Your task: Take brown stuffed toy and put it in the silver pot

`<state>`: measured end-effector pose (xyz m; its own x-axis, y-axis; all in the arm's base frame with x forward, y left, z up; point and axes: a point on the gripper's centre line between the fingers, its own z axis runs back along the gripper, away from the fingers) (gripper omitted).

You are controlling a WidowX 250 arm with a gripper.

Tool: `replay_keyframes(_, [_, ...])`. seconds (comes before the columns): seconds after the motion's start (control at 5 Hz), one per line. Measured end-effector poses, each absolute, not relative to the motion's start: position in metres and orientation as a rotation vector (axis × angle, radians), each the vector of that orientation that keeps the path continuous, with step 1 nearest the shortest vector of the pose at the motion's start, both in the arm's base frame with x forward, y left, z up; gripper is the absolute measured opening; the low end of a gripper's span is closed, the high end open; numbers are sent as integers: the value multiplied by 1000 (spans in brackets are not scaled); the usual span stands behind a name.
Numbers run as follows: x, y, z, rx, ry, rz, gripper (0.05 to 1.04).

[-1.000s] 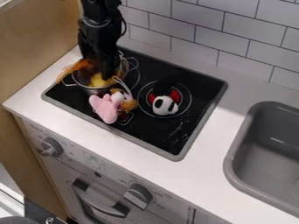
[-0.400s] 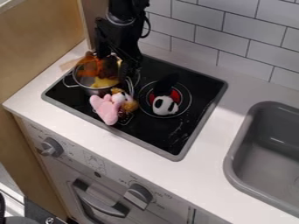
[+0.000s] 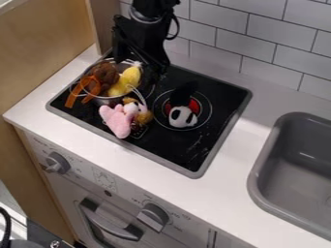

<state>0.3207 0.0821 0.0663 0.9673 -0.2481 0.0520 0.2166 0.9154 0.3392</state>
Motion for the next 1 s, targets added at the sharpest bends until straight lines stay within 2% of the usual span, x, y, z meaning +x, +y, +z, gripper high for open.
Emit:
replay_keyframes(0.6, [316,54,84,323,-62,-186,1003])
replay_keyframes(1.0, [313,20,81,262,-58,-128,1003])
